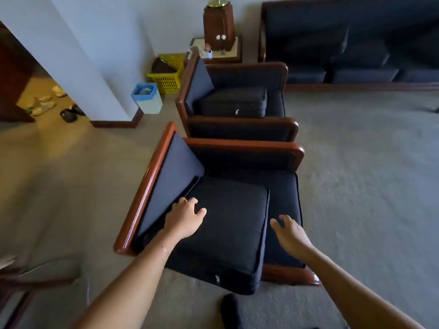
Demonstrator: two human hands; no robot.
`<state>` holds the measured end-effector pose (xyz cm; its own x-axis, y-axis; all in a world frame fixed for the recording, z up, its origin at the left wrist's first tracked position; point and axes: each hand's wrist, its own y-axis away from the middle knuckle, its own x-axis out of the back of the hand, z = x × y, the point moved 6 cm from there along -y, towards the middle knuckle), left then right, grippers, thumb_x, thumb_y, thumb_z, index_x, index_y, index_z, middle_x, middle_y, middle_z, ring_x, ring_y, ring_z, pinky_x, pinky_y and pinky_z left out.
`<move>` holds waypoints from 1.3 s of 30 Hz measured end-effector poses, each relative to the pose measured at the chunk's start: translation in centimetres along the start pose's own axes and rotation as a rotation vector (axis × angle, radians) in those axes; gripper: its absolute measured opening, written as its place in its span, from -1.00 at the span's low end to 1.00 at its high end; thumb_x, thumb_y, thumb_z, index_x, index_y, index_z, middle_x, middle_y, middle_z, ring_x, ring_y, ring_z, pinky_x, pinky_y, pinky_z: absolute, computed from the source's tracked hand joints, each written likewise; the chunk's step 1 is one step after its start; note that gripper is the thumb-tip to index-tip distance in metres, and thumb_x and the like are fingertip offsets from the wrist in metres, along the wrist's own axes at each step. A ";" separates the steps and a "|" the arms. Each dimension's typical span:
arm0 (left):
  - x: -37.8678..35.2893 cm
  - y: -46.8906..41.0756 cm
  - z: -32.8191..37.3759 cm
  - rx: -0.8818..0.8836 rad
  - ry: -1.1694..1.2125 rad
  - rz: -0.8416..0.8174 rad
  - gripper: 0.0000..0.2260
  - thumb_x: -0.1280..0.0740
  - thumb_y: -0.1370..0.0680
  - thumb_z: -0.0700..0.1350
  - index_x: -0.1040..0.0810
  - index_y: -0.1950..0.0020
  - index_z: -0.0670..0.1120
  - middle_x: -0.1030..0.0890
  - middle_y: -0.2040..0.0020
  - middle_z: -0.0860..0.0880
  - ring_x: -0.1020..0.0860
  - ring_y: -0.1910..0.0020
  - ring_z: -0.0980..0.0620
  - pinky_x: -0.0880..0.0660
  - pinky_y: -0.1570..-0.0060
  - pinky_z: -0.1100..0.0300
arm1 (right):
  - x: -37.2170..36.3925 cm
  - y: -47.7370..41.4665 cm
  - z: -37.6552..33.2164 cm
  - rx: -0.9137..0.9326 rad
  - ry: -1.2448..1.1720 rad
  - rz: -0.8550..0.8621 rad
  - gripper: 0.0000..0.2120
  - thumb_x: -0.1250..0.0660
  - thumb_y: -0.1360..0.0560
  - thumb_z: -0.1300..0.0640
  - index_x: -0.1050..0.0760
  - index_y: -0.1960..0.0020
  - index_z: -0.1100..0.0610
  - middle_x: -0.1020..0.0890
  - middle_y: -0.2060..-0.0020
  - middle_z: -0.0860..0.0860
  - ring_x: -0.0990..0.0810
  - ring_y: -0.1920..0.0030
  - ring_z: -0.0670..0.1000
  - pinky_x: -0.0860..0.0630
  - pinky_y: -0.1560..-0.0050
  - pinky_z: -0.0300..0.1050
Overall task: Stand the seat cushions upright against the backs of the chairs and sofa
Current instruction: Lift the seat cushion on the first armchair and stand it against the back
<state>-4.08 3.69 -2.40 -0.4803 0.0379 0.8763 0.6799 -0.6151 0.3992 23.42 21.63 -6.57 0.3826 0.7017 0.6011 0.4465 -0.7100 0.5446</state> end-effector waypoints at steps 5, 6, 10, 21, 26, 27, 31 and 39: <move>-4.1 -1.7 -8.5 0.249 -0.140 -0.110 -0.47 -0.20 -0.67 0.22 -0.41 -0.57 -0.03 -0.40 -0.54 -0.19 -0.38 -0.52 -0.27 -0.42 -0.40 -0.33 | -7.5 -0.4 2.9 -0.224 -0.080 -0.147 -0.37 -0.17 -0.70 -0.16 -0.22 -0.62 0.22 -0.41 -0.53 0.21 -0.43 -0.48 0.22 -0.36 -0.36 -0.01; -4.6 -1.7 -9.6 0.281 -0.181 -0.119 -0.48 -0.18 -0.68 0.23 -0.43 -0.54 -0.04 -0.40 -0.53 -0.20 -0.38 -0.52 -0.29 -0.42 -0.38 -0.37 | -8.6 -0.4 3.3 -0.270 -0.116 -0.158 -0.38 -0.16 -0.70 -0.17 -0.25 -0.59 0.22 -0.45 -0.49 0.23 -0.47 -0.43 0.23 -0.37 -0.36 0.00; -6.3 -2.0 -12.5 0.345 -0.235 -0.094 -0.42 -0.07 -0.70 0.27 -0.40 -0.56 -0.06 -0.44 -0.49 -0.27 -0.43 -0.45 -0.34 -0.49 -0.28 -0.35 | -12.2 -0.7 5.2 -0.422 -0.315 -0.173 -0.29 -0.15 -0.65 -0.30 -0.20 -0.61 0.16 -0.53 -0.38 0.19 -0.56 -0.24 0.20 -0.50 -0.27 0.06; -6.7 -1.9 -11.6 0.509 -0.034 0.017 -0.36 -0.17 -0.64 0.32 -0.43 -0.55 -0.10 -0.49 -0.46 -0.30 -0.43 -0.44 -0.35 -0.33 -0.37 -0.31 | -12.9 0.8 5.6 -0.424 -0.793 -0.014 -0.38 -0.23 -0.65 -0.12 -0.18 -0.66 -0.03 -0.47 -0.51 0.02 -0.46 -0.47 0.07 -0.34 -0.55 0.14; -3.0 -1.0 -7.9 0.461 -0.020 0.087 -0.46 -0.22 -0.64 0.23 -0.55 -0.44 -0.12 -0.55 -0.40 -0.28 -0.48 -0.39 -0.33 -0.35 -0.35 -0.25 | -6.2 3.2 1.2 -0.283 -0.687 0.283 -0.53 -0.18 -0.67 0.08 -0.37 -0.58 -0.06 -0.59 -0.28 -0.07 -0.57 -0.20 -0.07 -0.38 -0.37 -0.08; -2.1 -1.1 -7.1 0.438 -0.012 0.095 -0.48 -0.22 -0.63 0.20 -0.57 -0.42 -0.12 -0.56 -0.39 -0.27 -0.49 -0.38 -0.32 -0.37 -0.35 -0.23 | -4.6 3.6 0.1 -0.247 -0.653 0.325 -0.55 -0.18 -0.66 0.10 -0.44 -0.53 -0.09 -0.62 -0.15 -0.10 -0.57 -0.05 -0.14 -0.40 -0.26 -0.08; 2.9 -1.4 -3.2 0.314 0.065 0.143 -0.57 -0.18 -0.54 0.14 -0.68 -0.08 -0.12 -0.69 -0.12 -0.20 -0.62 -0.10 -0.28 -0.53 -0.11 -0.08 | 1.8 4.5 -4.0 -0.125 -0.417 0.415 -0.71 -0.15 -0.64 0.03 -0.59 -0.24 -0.15 -0.61 0.08 -0.01 -0.57 0.00 0.13 -0.40 -0.09 0.02; 7.0 -2.1 2.2 0.133 0.208 0.160 -0.52 -0.21 -0.66 0.14 -0.53 0.26 -0.21 -0.57 0.34 -0.10 -0.53 0.34 -0.10 -0.29 0.37 0.09 | 10.0 1.9 -9.1 0.031 0.280 0.475 -0.51 0.08 -0.63 -0.31 -0.39 -0.25 0.00 -0.52 -0.25 0.24 -0.55 -0.15 0.36 -0.48 -0.16 0.29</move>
<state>-7.67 7.02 3.53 -0.4552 -0.2219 0.8623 0.8162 -0.4910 0.3045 20.74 26.73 5.75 0.3199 0.2584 0.9115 0.3022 -0.9397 0.1603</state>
